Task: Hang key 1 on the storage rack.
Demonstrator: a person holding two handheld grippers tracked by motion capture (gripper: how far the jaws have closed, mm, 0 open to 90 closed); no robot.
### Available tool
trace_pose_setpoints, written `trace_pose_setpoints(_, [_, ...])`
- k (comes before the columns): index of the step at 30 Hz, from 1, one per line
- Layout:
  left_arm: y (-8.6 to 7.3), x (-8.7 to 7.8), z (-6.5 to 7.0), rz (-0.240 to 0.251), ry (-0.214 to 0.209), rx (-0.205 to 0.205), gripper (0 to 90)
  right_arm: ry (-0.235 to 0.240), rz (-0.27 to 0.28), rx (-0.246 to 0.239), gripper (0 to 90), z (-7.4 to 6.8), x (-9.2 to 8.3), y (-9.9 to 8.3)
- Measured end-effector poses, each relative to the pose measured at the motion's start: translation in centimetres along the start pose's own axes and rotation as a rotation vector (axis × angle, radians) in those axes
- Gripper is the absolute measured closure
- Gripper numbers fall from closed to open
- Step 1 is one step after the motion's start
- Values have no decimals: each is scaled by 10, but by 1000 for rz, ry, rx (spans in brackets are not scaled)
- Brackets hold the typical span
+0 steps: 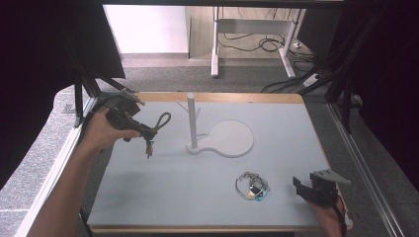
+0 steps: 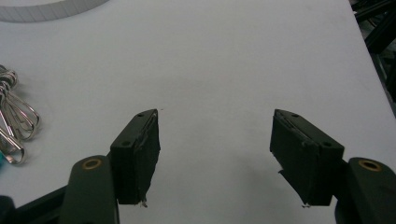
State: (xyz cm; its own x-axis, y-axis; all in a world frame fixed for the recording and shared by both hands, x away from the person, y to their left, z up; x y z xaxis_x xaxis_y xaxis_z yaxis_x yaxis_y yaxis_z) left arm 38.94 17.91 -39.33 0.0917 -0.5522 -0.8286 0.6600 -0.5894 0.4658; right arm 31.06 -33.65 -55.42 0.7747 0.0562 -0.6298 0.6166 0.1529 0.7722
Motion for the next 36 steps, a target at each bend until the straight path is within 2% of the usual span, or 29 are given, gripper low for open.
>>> trace_pose_setpoints(12, [24,-13,-6,39,-7,-16,668,3,-2,3,332,1,0,0])
trace_pose_setpoints(18, [31,-18,-11,53,-13,-30,668,5,-6,-1,331,1,0,-1])
trace_pose_setpoints(22, [33,-18,-16,65,-28,-44,668,4,-10,-1,331,1,0,-1])
trace_pose_setpoints(29, [39,-13,-24,50,-27,-64,668,2,-16,-3,331,1,1,-2])
trace_pose_setpoints(36, [47,-11,-19,72,-57,-57,668,2,-21,-3,331,1,1,-3])
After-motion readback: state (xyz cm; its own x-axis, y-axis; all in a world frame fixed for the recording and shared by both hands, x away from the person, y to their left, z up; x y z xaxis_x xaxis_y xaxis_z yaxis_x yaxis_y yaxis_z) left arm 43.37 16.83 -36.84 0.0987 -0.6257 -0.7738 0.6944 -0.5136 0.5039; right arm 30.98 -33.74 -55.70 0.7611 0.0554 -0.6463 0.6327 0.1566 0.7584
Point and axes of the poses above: each handheld gripper's, and its own axes: x roughly forward along the jaws, y roughly out of its top, z roughly to its right, the point moved 8 cm from there along x, roughly forward along the jaws, and after that the axes turned 6 degrees about -y, right-handed, at the moved point
